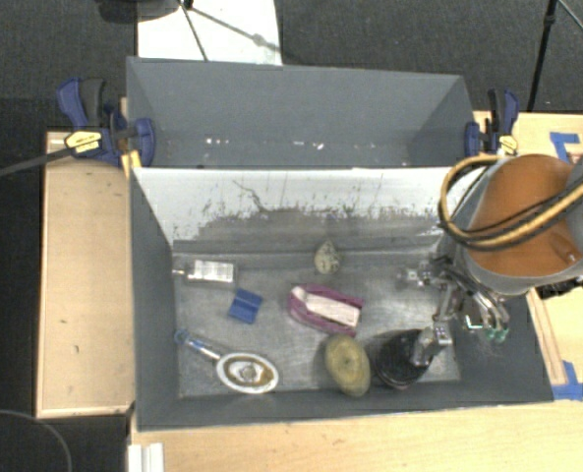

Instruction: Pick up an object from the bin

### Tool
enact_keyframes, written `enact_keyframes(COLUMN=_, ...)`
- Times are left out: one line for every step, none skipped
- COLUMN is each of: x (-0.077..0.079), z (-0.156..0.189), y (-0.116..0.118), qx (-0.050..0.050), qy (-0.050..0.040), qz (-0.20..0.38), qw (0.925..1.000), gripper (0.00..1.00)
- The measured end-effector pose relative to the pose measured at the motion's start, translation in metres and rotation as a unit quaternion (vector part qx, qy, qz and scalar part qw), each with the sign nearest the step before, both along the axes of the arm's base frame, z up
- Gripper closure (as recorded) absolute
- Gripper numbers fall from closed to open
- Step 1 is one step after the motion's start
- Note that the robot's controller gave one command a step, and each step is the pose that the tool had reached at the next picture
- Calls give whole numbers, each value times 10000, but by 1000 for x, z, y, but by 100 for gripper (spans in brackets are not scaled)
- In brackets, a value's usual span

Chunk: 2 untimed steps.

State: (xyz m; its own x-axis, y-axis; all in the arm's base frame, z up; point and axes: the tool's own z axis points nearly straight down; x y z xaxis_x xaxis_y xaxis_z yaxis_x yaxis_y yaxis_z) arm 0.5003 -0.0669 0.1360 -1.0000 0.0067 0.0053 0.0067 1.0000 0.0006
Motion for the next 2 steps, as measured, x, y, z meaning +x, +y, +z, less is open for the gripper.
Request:
enact_keyframes(x=-17, z=-64, y=-1, qx=-5, qy=-96, qz=738, qw=9972, gripper=0)
enact_keyframes(x=-21, z=-65, y=-1, qx=1, qy=-9, qz=760, qw=9971, gripper=100)
